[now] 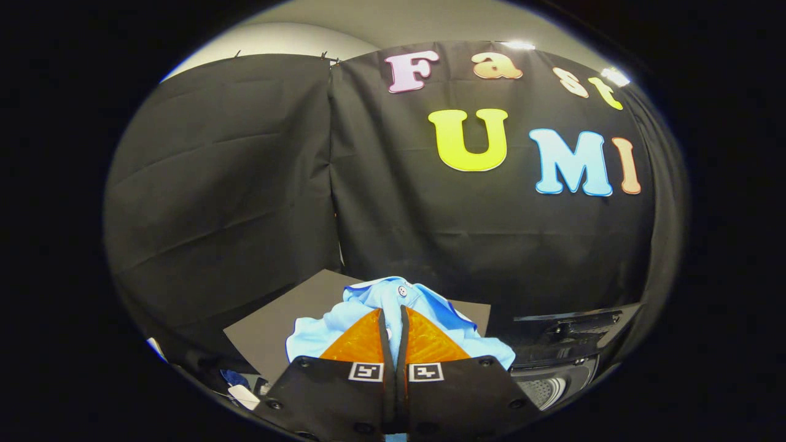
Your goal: Put the clothes into the washing machine and then close the washing machine lid.
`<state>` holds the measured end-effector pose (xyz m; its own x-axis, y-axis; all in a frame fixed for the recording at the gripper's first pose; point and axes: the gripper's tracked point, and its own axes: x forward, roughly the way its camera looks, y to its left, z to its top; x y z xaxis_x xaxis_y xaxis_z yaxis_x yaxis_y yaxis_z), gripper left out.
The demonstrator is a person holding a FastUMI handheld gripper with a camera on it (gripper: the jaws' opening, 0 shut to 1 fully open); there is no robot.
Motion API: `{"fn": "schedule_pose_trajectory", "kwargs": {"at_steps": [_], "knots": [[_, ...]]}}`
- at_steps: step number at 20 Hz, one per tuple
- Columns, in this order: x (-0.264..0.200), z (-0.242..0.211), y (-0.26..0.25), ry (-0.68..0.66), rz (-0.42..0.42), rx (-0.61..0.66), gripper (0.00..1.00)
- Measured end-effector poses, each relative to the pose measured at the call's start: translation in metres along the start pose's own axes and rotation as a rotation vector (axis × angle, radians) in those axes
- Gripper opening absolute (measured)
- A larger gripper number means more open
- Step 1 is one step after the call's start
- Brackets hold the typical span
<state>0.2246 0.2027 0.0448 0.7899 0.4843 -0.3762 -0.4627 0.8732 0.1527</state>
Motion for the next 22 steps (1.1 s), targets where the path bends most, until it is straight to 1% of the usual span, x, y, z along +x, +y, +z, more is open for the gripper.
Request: {"fn": "schedule_pose_trajectory", "kwargs": {"at_steps": [22], "knots": [[-0.066, -0.014, -0.134, -0.044, -0.2, 0.05, 0.01]]}}
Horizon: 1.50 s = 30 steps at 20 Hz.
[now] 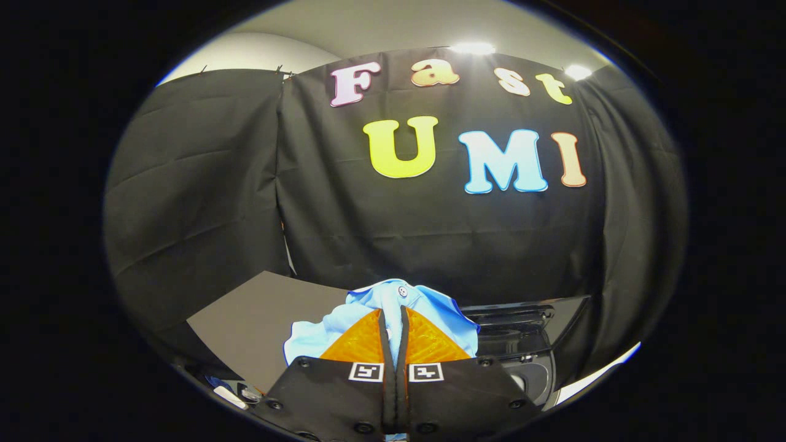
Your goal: Put the clothes into the washing machine and then close the washing machine lid.
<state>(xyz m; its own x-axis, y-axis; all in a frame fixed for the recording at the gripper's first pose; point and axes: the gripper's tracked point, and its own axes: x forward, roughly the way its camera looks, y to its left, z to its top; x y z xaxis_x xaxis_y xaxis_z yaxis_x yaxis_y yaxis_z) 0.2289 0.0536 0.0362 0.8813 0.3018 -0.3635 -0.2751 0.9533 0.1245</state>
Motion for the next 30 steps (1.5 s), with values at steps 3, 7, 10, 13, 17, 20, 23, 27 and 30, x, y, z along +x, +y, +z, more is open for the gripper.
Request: {"fn": "schedule_pose_trajectory", "kwargs": {"at_steps": [3, 7, 10, 13, 17, 20, 23, 27, 30], "knots": [[-0.005, -0.001, -0.018, -0.001, -0.028, 0.006, 0.01], [-0.009, -0.007, -0.042, 0.001, -0.067, 0.012, 0.01], [-0.013, -0.013, -0.057, 0.006, -0.09, 0.02, 0.01], [-0.014, -0.019, -0.071, 0.014, -0.112, 0.021, 0.01], [-0.011, -0.034, -0.088, 0.034, -0.135, 0.027, 0.01], [-0.009, -0.046, -0.1, 0.05, -0.15, 0.03, 0.01], [-0.005, -0.061, -0.109, 0.071, -0.161, 0.041, 0.01], [0.001, -0.085, -0.122, 0.107, -0.179, 0.048, 0.01], [0.006, -0.104, -0.127, 0.137, -0.181, 0.064, 0.01]]}}
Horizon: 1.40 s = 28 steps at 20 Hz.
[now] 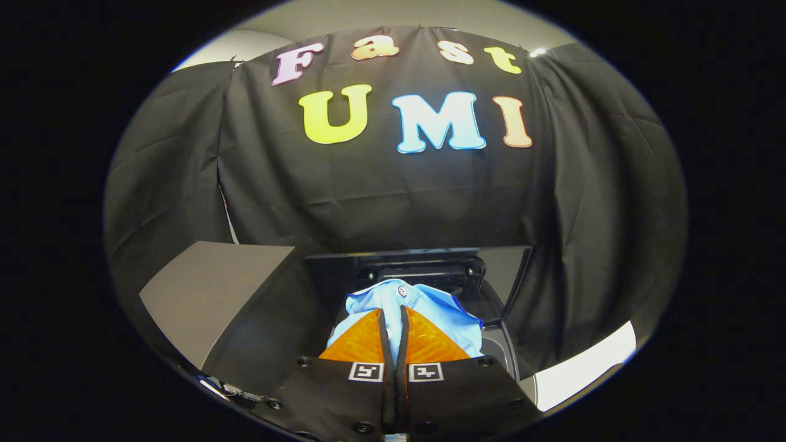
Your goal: Put the clothes into the washing machine and then close the washing machine lid.
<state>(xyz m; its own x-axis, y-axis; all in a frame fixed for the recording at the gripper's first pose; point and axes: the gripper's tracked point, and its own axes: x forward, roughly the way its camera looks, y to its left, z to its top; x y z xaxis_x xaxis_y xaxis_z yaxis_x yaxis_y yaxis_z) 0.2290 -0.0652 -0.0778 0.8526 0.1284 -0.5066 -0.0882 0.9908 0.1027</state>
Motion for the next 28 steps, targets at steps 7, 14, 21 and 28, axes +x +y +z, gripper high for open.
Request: {"fn": "schedule_pose_trajectory", "kwargs": {"at_steps": [7, 14, 21, 28], "knots": [[0.02, -0.045, -0.013, 0.082, -0.014, 0.0, 0.01], [0.034, -0.08, -0.022, 0.161, -0.024, 0.004, 0.02], [0.039, -0.107, -0.027, 0.235, -0.036, 0.01, 0.16], [0.04, -0.08, -0.029, 0.127, -0.077, -0.045, 0.96]]}}
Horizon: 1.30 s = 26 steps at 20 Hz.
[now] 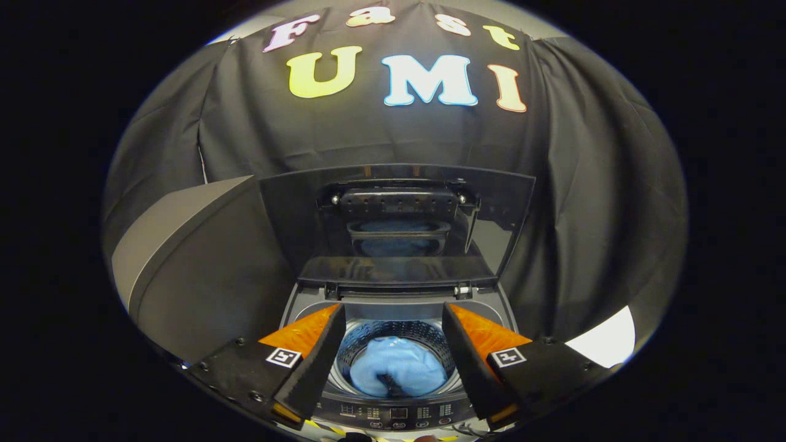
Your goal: Put the clothes into the washing machine and then close the washing machine lid.
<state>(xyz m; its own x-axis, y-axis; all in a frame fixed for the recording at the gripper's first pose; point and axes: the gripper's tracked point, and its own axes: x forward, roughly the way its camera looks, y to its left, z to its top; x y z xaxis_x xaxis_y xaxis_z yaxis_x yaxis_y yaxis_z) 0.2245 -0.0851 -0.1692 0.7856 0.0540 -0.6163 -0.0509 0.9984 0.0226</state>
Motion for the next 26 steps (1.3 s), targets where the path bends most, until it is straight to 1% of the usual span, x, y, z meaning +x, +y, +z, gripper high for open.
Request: {"fn": "schedule_pose_trajectory", "kwargs": {"at_steps": [4, 11, 13, 17, 26], "knots": [[-0.006, 0.02, 0.01, -0.066, 0.019, 0.02, 0.96], [-0.018, 0.091, 0.021, -0.287, 0.044, 0.005, 0.96], [-0.015, 0.105, 0.022, -0.332, 0.042, 0.006, 0.96], [0.001, 0.129, 0.025, -0.372, 0.051, 0.021, 0.96], [0.047, 0.164, 0.014, -0.411, 0.027, 0.051, 0.96]]}}
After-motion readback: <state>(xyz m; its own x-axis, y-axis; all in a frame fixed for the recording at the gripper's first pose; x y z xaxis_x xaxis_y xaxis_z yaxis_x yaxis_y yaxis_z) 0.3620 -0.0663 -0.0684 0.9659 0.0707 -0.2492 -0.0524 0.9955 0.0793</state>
